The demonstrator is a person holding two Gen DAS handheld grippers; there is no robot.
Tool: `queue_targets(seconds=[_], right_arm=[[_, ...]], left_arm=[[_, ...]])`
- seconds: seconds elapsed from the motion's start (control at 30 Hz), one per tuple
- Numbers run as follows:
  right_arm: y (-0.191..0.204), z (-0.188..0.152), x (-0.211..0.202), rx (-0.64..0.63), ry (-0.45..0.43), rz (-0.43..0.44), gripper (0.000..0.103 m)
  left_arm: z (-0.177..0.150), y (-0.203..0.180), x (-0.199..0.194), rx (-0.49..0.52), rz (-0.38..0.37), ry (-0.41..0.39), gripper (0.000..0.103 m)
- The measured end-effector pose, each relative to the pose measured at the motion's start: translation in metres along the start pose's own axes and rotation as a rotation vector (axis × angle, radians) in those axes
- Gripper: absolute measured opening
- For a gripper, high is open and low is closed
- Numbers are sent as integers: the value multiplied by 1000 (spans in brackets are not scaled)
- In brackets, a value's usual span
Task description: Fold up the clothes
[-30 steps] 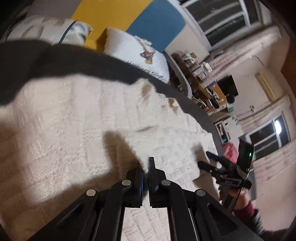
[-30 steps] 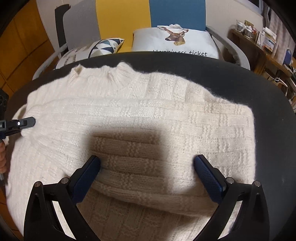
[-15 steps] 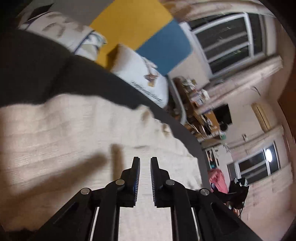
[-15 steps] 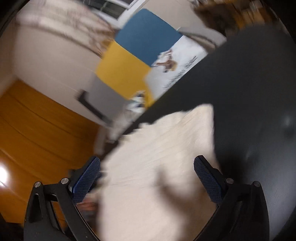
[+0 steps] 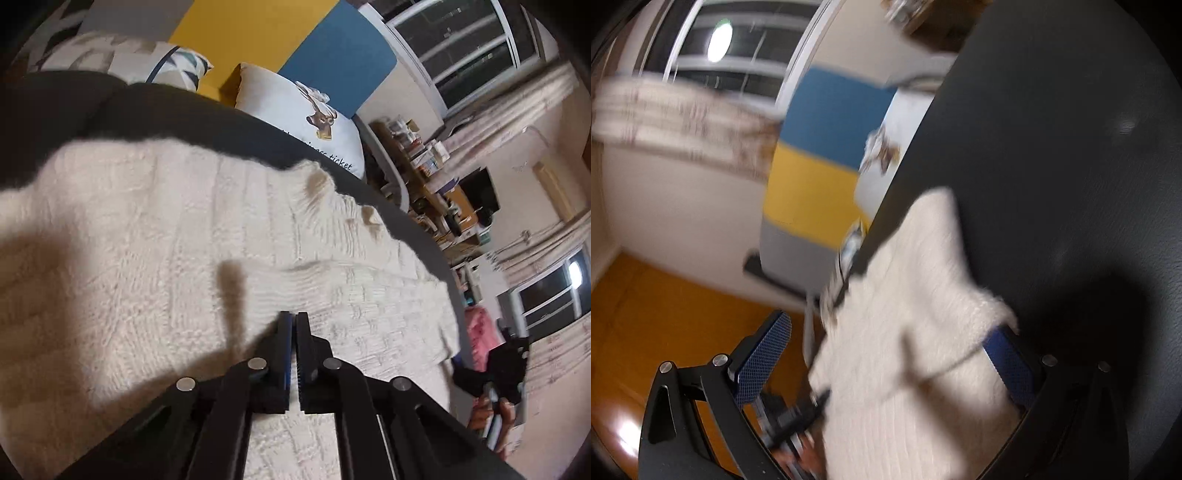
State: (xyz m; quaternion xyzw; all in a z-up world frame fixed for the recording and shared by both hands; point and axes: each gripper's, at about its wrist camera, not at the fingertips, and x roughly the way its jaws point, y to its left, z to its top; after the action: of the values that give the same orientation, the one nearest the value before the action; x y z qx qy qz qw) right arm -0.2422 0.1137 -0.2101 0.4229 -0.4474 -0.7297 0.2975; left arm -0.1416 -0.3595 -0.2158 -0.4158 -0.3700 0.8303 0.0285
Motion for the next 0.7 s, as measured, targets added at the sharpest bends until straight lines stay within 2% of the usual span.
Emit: queue_targets(seconds=[0.07,0.1,0.2,0.23,0.37,0.47,0.53,0.57,0.7], right_arm=[[1,0,0,-1,9,-30,103],[6,-2,-2,-33,27,-82,103],[27,-7,-15,-130,38,-227,103],[36,-8,-19,-164,33,-247,103],[77,-9,-2,-327,71,-196,103],[104,-12,42,-551,125,-310,103],[104,-16,53,-599,139,-369,103],[103,-18,58,-622,146,-399,103],[102,-25,80,-717,174,-518,103]], left_arm=[[1,4,-4,-36,-25,4,2],[2,2,-7,-47,-41,1,8],[5,-12,-21,-34,-127,-54,13],[6,-18,-25,-14,-139,-71,13],[5,-29,-17,82,-46,-56,14],[1,-23,-3,93,21,-24,14],[-3,-15,4,84,45,-18,12],[-5,-10,3,73,35,-27,4],[-4,1,2,23,-1,-41,2]])
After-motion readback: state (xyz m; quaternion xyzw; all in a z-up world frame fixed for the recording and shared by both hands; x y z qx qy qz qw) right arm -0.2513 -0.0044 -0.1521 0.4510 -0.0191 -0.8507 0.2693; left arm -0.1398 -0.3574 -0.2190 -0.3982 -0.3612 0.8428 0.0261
